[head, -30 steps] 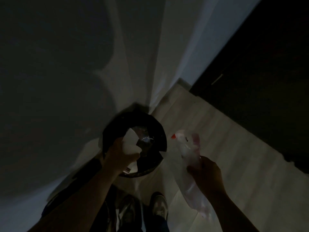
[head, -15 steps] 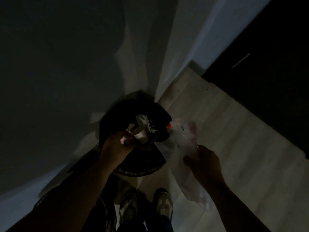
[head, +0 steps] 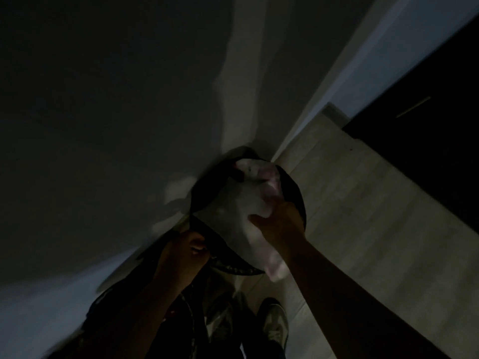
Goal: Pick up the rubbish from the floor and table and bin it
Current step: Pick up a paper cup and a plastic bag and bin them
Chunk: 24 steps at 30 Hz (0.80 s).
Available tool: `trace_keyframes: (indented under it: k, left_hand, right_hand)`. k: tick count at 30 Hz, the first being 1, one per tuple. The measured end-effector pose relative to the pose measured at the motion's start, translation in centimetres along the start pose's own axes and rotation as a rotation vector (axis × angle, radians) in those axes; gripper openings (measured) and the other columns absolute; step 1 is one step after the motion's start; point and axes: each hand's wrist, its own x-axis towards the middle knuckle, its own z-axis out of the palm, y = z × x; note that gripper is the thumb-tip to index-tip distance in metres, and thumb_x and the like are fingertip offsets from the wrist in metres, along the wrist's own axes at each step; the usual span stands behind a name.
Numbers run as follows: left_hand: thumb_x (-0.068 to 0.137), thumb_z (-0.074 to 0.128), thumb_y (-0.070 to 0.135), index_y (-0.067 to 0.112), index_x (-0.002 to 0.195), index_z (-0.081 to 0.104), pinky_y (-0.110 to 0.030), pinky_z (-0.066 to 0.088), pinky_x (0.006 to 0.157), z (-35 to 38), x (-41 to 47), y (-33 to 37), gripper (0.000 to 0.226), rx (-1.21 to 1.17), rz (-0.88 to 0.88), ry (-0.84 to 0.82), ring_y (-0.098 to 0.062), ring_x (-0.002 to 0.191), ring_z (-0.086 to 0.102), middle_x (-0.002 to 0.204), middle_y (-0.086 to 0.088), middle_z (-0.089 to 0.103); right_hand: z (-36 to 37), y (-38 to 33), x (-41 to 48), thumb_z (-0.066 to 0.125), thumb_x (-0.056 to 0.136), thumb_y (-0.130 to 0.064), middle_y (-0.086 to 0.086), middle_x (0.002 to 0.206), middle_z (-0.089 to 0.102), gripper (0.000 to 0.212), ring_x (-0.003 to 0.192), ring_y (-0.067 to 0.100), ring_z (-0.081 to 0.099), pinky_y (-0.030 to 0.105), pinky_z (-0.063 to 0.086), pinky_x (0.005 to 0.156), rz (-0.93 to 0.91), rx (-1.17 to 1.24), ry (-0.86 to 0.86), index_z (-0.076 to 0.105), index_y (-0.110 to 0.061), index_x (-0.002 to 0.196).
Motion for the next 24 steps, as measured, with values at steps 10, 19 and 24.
trace_keyframes:
  k: [10,19,24]
  left_hand:
    - [0.079,0.071,0.01,0.016,0.089,0.064,-0.033,0.054,0.081,-3.8,-3.4,1.9,0.014,-0.042,0.043,-0.006,-0.016,0.086,0.067,0.088,-0.001,0.069]
    - [0.082,0.067,0.018,0.012,0.108,0.062,-0.029,0.051,0.084,-9.4,-10.4,6.5,0.027,0.149,0.141,-0.064,-0.014,0.092,0.062,0.099,0.0,0.067]
    - [0.085,0.064,0.025,0.016,0.12,0.056,-0.028,0.05,0.087,-12.6,-15.6,10.2,0.037,0.253,0.151,-0.081,-0.017,0.101,0.061,0.112,-0.002,0.064]
  right_hand:
    - [-2.7,-0.4,-4.7,0.061,0.088,-0.025,0.009,0.127,0.052,0.042,0.117,0.024,0.051,0.03,0.045,0.092,-0.164,-0.307,-0.078,0.049,-0.014,0.127]
    - [-8.4,-3.4,-12.1,0.053,0.094,-0.021,0.01,0.121,0.057,0.031,0.113,0.022,0.054,0.029,0.046,0.093,-0.296,-0.499,-0.093,0.051,-0.011,0.123]
    - [-12.7,-5.4,-18.0,0.048,0.097,-0.023,0.009,0.131,0.05,0.035,0.121,0.019,0.048,0.026,0.04,0.1,-0.373,-0.544,-0.133,0.046,-0.012,0.13]
